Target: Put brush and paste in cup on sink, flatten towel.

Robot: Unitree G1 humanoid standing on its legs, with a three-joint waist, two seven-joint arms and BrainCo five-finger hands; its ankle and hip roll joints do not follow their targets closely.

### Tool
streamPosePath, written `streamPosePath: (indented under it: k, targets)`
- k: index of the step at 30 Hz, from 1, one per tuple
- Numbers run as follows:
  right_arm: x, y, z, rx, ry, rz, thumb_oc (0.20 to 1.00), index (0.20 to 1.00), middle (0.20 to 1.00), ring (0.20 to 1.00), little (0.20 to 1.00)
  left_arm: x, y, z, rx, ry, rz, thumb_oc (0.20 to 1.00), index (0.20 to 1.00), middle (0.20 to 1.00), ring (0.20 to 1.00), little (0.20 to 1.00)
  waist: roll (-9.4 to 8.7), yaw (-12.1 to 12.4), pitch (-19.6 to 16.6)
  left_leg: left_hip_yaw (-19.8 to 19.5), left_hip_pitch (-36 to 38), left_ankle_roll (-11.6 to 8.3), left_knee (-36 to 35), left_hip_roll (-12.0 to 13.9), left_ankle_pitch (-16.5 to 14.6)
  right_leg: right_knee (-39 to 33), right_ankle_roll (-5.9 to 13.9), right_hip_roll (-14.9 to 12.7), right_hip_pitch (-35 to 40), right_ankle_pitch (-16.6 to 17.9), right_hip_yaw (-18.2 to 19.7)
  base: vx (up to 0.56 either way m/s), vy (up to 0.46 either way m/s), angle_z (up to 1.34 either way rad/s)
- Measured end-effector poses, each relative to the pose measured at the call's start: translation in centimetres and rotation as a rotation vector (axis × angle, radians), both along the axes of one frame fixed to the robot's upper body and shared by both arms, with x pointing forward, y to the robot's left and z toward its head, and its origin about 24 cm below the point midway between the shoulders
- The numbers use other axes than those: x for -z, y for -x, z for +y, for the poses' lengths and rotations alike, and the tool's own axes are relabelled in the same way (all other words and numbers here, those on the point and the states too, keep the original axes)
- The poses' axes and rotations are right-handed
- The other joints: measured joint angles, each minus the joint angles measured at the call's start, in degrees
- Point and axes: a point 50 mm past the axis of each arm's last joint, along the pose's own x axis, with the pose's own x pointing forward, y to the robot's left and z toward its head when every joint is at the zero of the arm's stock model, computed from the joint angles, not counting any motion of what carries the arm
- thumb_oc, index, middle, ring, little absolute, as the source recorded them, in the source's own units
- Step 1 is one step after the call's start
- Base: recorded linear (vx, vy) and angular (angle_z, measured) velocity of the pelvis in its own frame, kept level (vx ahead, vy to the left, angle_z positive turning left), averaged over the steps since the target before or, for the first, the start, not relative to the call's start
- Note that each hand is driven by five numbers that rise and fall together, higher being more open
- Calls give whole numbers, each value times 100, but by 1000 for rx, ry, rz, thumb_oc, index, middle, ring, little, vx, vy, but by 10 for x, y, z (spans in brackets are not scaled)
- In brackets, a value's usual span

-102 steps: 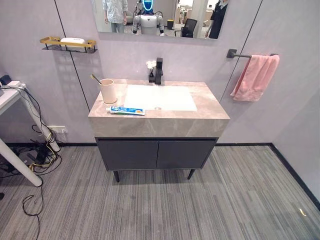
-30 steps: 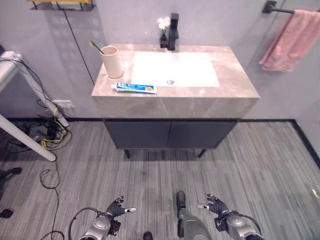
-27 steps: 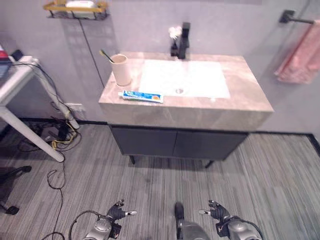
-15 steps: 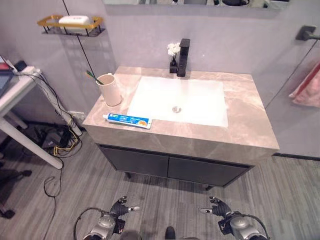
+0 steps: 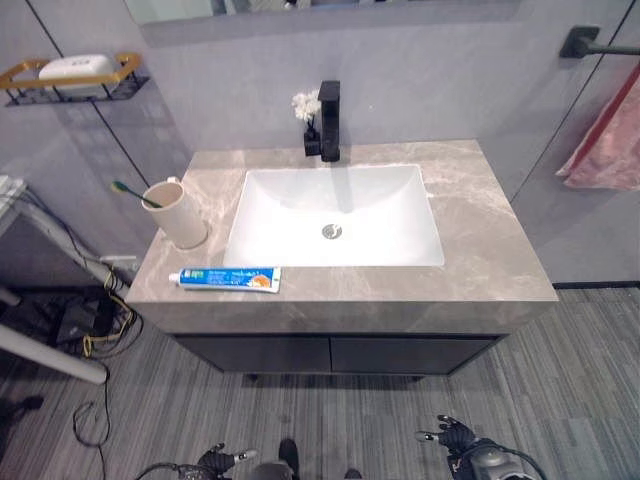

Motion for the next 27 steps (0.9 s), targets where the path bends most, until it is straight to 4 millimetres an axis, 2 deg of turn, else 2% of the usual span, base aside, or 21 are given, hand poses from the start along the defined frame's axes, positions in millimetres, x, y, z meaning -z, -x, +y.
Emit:
streamPosePath:
  k: [1, 2, 4, 5, 6, 7, 8, 9, 10, 11, 12, 14, 17, 19, 20, 22, 23, 24, 25, 27]
  targets:
    - [0, 0, 0, 0, -7, 2, 1000, 1000, 1000, 1000, 1000, 0, -3, -3, 31, -1, -2, 1000, 1000, 1000, 1000, 1000, 16, 12, -9, 71, 131, 40, -122, -69, 26, 158, 87, -74, -35, -68, 26, 66, 140, -5]
    - [1, 1, 4, -6, -18, 5, 1000, 1000, 1000, 1000, 1000, 0, -3, -4, 77, -9, 4, 1000, 1000, 1000, 1000, 1000, 34, 30, -61, 89, 218, 168, -176, -211, 9, 628, 211, -197, -194, -293, 43, 89, 208, -5]
    - [2, 0, 8, -9, -31, 1, 1000, 1000, 1000, 1000, 1000, 0, -6, -7, 125, -12, -3, 1000, 1000, 1000, 1000, 1000, 49, 28, -121, 95, 295, 251, -193, -306, -36, 1255, 282, -327, -427, -558, 43, 73, 203, 7]
    - [3, -1, 12, -14, -43, 1, 1000, 1000, 1000, 1000, 1000, -1, -8, -8, 145, -15, -10, 1000, 1000, 1000, 1000, 1000, 39, 47, -186, 69, 296, 362, -175, -427, -114, 1691, 388, -436, -626, -663, 118, 50, 181, 9]
    - [3, -2, 15, -15, -50, -1, 1000, 1000, 1000, 1000, 1000, -1, -7, -8, 167, -21, -4, 1000, 1000, 1000, 1000, 1000, 26, 54, -215, 83, 320, 390, -191, -473, -128, 1937, 448, -492, -745, -738, 157, 41, 218, 7]
    - [3, -4, 19, -22, -60, -8, 1000, 1000, 1000, 1000, 1000, 0, -5, -7, 187, -27, 2, 1000, 1000, 1000, 1000, 1000, 22, 68, -255, 100, 293, 482, -160, -567, -187, 2319, 487, -666, -951, -839, 144, 26, 218, -2]
    - [3, -5, 21, -25, -68, -10, 1000, 1000, 1000, 1000, 1000, 0, -3, -7, 199, -31, 12, 1000, 1000, 1000, 1000, 1000, 4, 86, -286, 109, 299, 541, -179, -647, -217, 2434, 565, -870, -1045, -778, 164, 19, 160, -1]
    - [3, -5, 21, -25, -68, -10, 1000, 1000, 1000, 1000, 1000, 0, -3, -7, 199, -31, 12, 1000, 1000, 1000, 1000, 1000, 3, 87, -287, 110, 300, 542, -179, -648, -216, 2440, 566, -874, -1047, -778, 165, 7, 98, 4]
    - [4, -5, 24, -29, -79, -9, 1000, 1000, 1000, 1000, 1000, 1, 0, -6, 213, -37, 23, 1000, 1000, 1000, 1000, 1000, 7, 110, -288, 107, 321, 576, -192, -697, -197, 2608, 679, -1092, -1125, -786, 173, 2, 95, 5]
    - [5, -3, 26, -35, -84, 0, 1000, 1000, 1000, 1000, 1000, 1, 3, -4, 233, -45, 32, 1000, 1000, 1000, 1000, 1000, 10, 149, -294, 96, 339, 615, -196, -700, -206, 2618, 792, -1193, -1165, -669, 185, 6, 137, -1]
    - [5, -4, 27, -38, -87, 2, 1000, 1000, 1000, 1000, 1000, 1, 5, -3, 274, -58, 44, 1000, 1000, 1000, 1000, 1000, -29, 188, -296, 132, 342, 637, -209, -711, -214, 2593, 929, -1225, -1199, -452, 218, 0, 148, -9]
    - [2, -13, 29, -43, -93, -24, 1000, 1000, 1000, 1000, 1000, 3, 12, -5, 370, -65, 72, 1000, 1000, 1000, 1000, 1000, -77, 225, -264, 262, 385, 645, -263, -691, -212, 2701, 1123, -1187, -1268, -327, 287, -13, 131, -28]
    - [2, -15, 30, -44, -95, -30, 1000, 1000, 1000, 1000, 1000, 3, 11, -4, 400, -73, 77, 1000, 1000, 1000, 1000, 1000, -130, 212, -212, 253, 411, 643, -277, -673, -208, 2878, 1154, -1187, -1339, -280, 269, 0, 90, -4]
    - [2, -14, 30, -41, -99, -27, 1000, 1000, 1000, 1000, 1000, 1, 7, -4, 409, -70, 63, 1000, 1000, 1000, 1000, 1000, -145, 190, -135, 173, 557, 727, -465, -642, -198, 3244, 1030, -1083, -1546, -305, 252, 58, 22, 7]
    - [3, -10, 30, -35, -102, -17, 1000, 1000, 1000, 1000, 1000, 2, 10, -2, 405, -71, 74, 1000, 1000, 1000, 1000, 1000, -152, 171, -131, 71, 574, 712, -556, -581, -132, 2984, 903, -967, -1584, -492, 324, 56, -38, 15]
    - [6, -5, 29, -22, -100, 4, 1000, 1000, 1000, 1000, 1000, 2, 10, 0, 402, -76, 77, 1000, 1000, 1000, 1000, 1000, -226, 236, -116, 59, 571, 709, -605, -567, -98, 2279, 931, -1005, -1619, -439, 90, 63, -87, 13]
    - [6, -5, 29, -13, -101, 3, 1000, 1000, 1000, 1000, 1000, 2, 11, 1, 402, -79, 78, 1000, 1000, 1000, 1000, 1000, -245, 290, -111, 30, 586, 691, -662, -526, -86, 1701, 964, -1007, -1667, -351, -97, 80, -89, 2]
    - [5, -5, 28, -12, -98, 5, 1000, 1000, 1000, 1000, 1000, 2, 10, -1, 407, -76, 76, 1000, 1000, 1000, 1000, 1000, -256, 303, -127, 11, 575, 687, -671, -465, -92, 1234, 997, -1003, -1669, -173, -360, 69, -79, 15]
    - [5, -6, 29, -14, -97, 3, 1000, 1000, 1000, 1000, 1000, 1, 9, -1, 414, -77, 72, 1000, 1000, 1000, 1000, 1000, -210, 317, -93, -72, 559, 677, -671, -411, -86, 727, 1025, -958, -1705, 193, -547, 68, -74, 28]
    - [7, -1, 27, -8, -93, 18, 1000, 1000, 1000, 1000, 1000, 0, 6, -1, 466, -87, 60, 1000, 1000, 1000, 1000, 1000, -277, 268, -94, -330, 565, 545, -667, -420, -29, 417, 1002, -956, -1615, 527, -494, 40, -104, 77]
